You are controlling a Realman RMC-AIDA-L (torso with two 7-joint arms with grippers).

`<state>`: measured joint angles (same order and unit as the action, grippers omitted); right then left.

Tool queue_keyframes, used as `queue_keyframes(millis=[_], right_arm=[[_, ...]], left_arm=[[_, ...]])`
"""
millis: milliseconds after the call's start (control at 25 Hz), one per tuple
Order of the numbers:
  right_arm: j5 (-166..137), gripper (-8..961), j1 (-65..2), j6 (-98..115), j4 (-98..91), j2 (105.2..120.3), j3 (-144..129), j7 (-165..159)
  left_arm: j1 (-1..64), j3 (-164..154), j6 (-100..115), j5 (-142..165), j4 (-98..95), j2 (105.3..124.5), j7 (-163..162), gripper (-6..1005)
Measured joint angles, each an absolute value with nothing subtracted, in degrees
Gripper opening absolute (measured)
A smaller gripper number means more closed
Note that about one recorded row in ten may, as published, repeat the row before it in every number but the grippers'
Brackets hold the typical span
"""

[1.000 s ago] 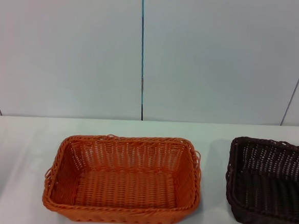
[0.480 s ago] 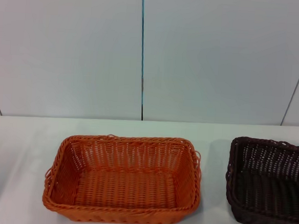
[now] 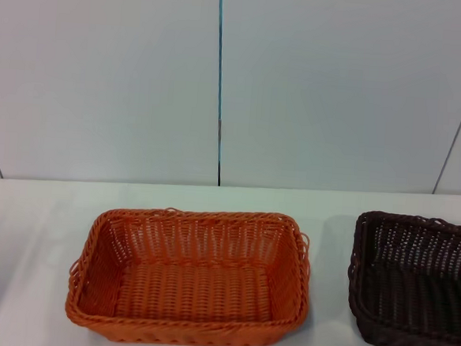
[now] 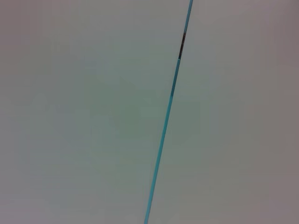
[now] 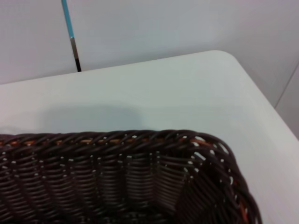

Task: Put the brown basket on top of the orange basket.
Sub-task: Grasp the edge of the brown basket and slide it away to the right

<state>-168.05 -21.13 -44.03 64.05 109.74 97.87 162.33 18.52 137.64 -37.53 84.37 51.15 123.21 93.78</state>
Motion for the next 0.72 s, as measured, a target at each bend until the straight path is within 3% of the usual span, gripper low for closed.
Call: queue_keyframes(millis=[720], right_arm=[[-168.04, 913, -21.1, -47.85, 66.69, 109.81, 97.77, 162.33]], left_arm=[[18.08, 137.83, -37.53, 84.37, 51.57, 123.22, 93.77, 920]])
